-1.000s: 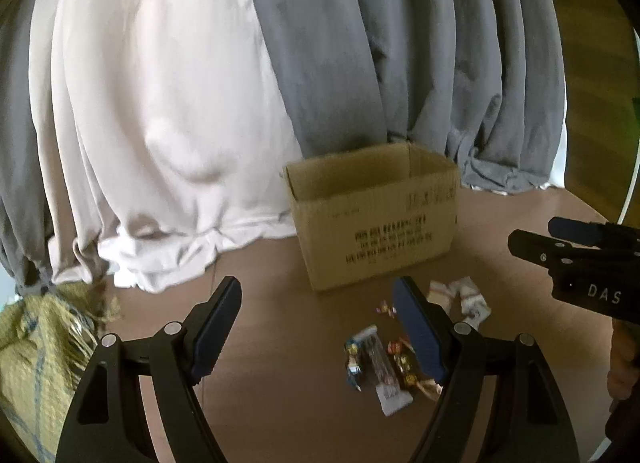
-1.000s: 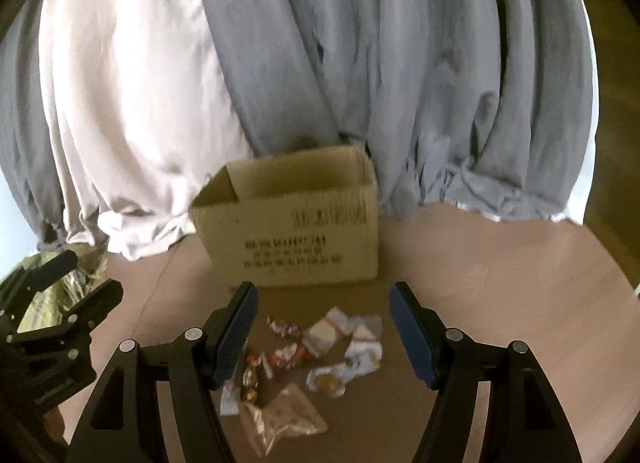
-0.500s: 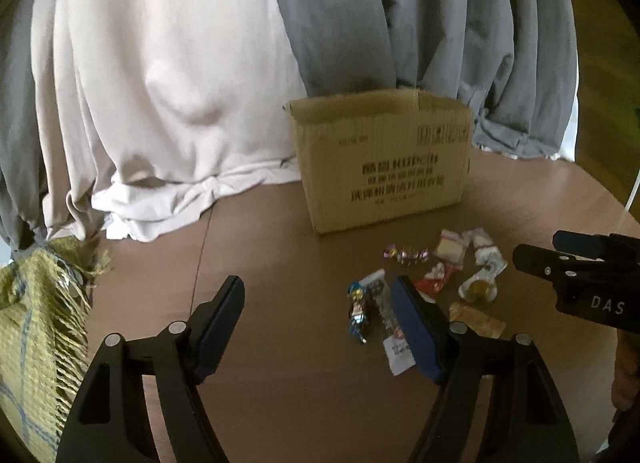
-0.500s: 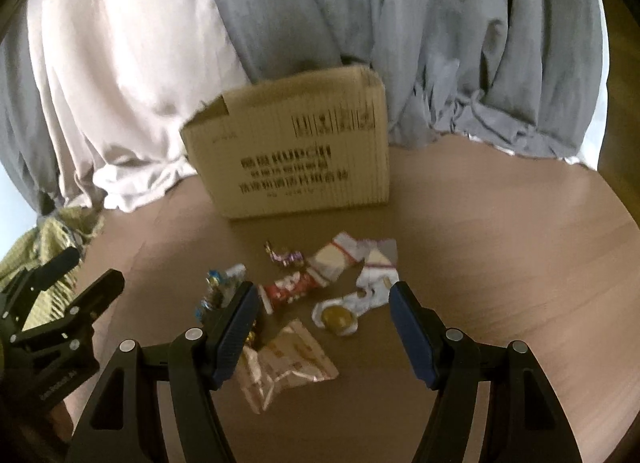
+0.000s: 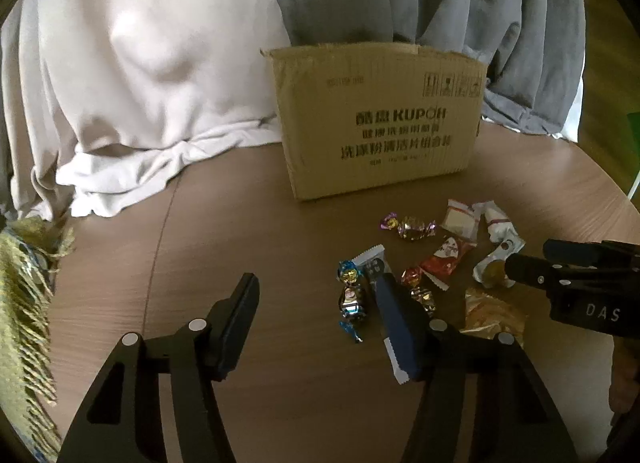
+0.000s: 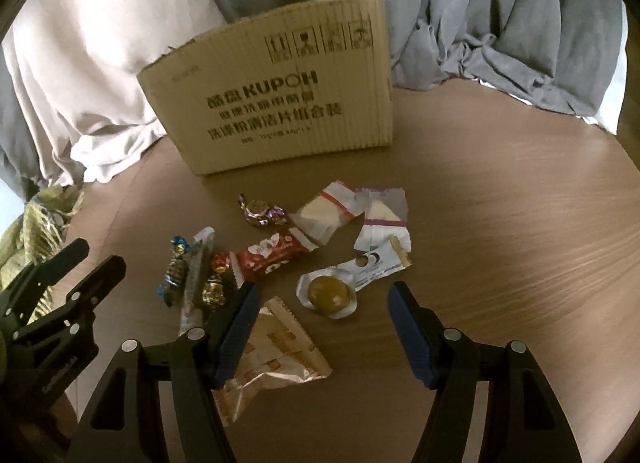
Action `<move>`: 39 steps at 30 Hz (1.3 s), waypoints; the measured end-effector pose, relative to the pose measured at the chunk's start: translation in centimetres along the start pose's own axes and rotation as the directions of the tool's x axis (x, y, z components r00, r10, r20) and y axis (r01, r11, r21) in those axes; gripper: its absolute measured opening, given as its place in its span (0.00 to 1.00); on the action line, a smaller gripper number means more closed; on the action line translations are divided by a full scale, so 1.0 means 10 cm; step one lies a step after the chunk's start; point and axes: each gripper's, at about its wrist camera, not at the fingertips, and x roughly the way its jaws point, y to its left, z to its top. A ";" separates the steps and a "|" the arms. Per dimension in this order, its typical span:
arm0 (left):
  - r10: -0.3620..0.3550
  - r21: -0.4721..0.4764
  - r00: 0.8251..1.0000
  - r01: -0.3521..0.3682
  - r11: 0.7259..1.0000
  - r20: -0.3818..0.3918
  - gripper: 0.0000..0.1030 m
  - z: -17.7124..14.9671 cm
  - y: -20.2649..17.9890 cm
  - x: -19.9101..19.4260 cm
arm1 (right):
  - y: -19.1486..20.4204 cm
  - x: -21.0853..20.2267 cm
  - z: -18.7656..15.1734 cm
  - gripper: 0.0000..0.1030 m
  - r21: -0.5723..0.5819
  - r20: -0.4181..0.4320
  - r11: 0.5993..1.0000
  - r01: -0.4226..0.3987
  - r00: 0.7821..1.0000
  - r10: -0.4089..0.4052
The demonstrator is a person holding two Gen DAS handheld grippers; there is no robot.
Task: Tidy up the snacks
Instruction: 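Grasp the blue-gold candy with the left tool while the right tool grasps the round gold candy, then lift both candies over the cardboard box and open both tools to release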
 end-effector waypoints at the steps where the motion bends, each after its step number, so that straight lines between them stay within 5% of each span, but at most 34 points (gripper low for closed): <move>1: -0.006 0.000 1.000 0.006 1.000 -0.007 0.58 0.00 0.00 0.04 | 0.00 0.03 0.00 0.61 -0.003 -0.005 1.000 0.002 1.000 -0.002; 21: -0.125 -0.060 0.983 0.118 0.991 -0.131 0.38 -0.07 -0.02 0.52 | -0.05 0.37 0.02 0.55 -0.017 -0.075 1.000 0.014 0.997 -0.015; 31: -0.158 -0.103 0.973 0.142 0.984 -0.168 0.20 -0.10 -0.02 0.62 | -0.02 0.43 0.01 0.35 -0.050 -0.077 0.999 0.018 0.997 -0.022; 39: -0.148 -0.084 0.976 0.136 0.987 -0.157 0.20 -0.09 -0.04 0.55 | 0.00 0.43 -0.01 0.34 -0.062 -0.071 0.998 0.015 0.997 -0.019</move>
